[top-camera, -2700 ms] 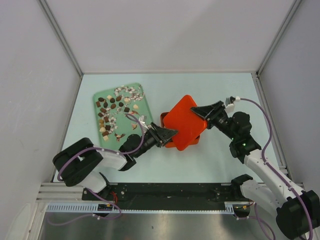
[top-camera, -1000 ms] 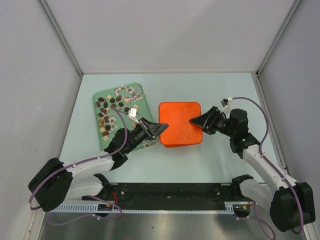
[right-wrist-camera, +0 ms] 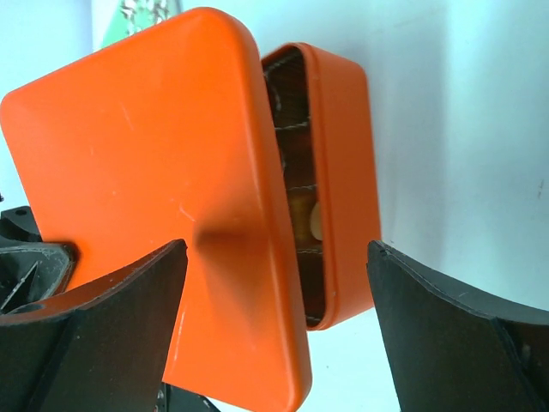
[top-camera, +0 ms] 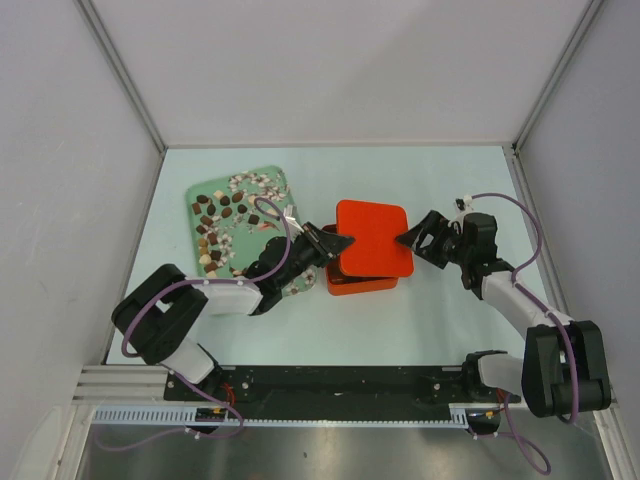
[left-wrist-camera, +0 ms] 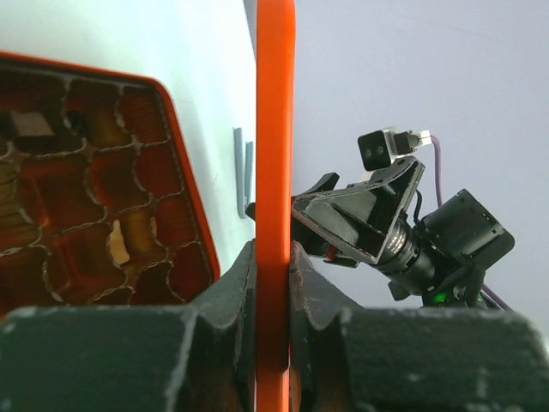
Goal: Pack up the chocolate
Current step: Close the box lid on the packing box.
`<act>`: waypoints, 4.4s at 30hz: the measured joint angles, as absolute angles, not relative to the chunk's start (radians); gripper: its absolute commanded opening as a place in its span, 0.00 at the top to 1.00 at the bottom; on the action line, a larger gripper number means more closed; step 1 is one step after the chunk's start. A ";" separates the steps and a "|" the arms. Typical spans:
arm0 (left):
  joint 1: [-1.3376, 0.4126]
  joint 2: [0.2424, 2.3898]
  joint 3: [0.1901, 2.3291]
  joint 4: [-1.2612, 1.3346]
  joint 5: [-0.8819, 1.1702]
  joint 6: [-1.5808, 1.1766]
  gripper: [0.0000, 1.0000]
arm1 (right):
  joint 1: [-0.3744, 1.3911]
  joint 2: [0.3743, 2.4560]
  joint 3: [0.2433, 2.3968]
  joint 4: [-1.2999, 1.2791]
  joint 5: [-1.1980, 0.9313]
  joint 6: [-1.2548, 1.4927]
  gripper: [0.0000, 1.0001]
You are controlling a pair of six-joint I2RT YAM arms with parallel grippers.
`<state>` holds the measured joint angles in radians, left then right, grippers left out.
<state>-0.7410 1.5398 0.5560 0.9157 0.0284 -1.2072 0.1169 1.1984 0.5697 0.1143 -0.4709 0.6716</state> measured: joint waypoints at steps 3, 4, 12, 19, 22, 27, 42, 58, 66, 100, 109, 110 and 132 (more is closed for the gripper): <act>-0.742 1.564 0.556 0.918 0.021 -1.224 1.00 | 0.115 1.234 0.570 0.135 -0.472 0.666 0.10; -0.743 1.569 0.555 0.918 0.012 -1.230 1.00 | 0.114 1.246 0.570 0.146 -0.473 0.661 0.09; -0.744 1.583 0.551 0.920 -0.035 -1.231 1.00 | 0.113 1.364 0.570 0.212 -0.498 0.650 0.09; -0.744 1.599 0.517 0.920 -0.046 -1.231 1.00 | 0.117 1.404 0.570 0.265 -0.528 0.653 0.09; -0.744 1.599 0.507 0.918 -0.053 -1.229 1.00 | 0.126 1.414 0.570 0.295 -0.540 0.654 0.09; -0.744 1.599 0.496 0.918 -0.080 -1.221 0.99 | 0.155 1.453 0.570 0.318 -0.553 0.654 0.10; -0.747 1.595 0.470 0.910 -0.133 -1.163 0.65 | 0.195 1.493 0.607 0.315 -0.592 0.635 0.13; -0.747 1.455 0.503 0.631 -0.223 -1.029 0.43 | 0.234 1.485 0.639 0.243 -0.548 0.598 0.13; -0.752 1.353 0.561 0.440 -0.322 -0.924 0.16 | 0.248 1.478 0.649 0.225 -0.520 0.598 0.12; -0.765 1.497 0.598 0.424 -0.110 -0.933 0.28 | 0.368 1.515 0.764 0.033 -0.277 0.440 0.11; -0.765 1.496 0.583 0.454 -0.096 -0.944 0.28 | 0.376 1.541 0.773 0.031 -0.260 0.424 0.11; -0.765 1.496 0.583 0.454 -0.096 -0.943 0.29 | 0.376 1.541 0.773 0.031 -0.260 0.425 0.11; -0.766 1.492 0.581 0.461 -0.074 -0.944 0.24 | 0.381 1.458 0.802 -0.052 -0.250 0.432 0.05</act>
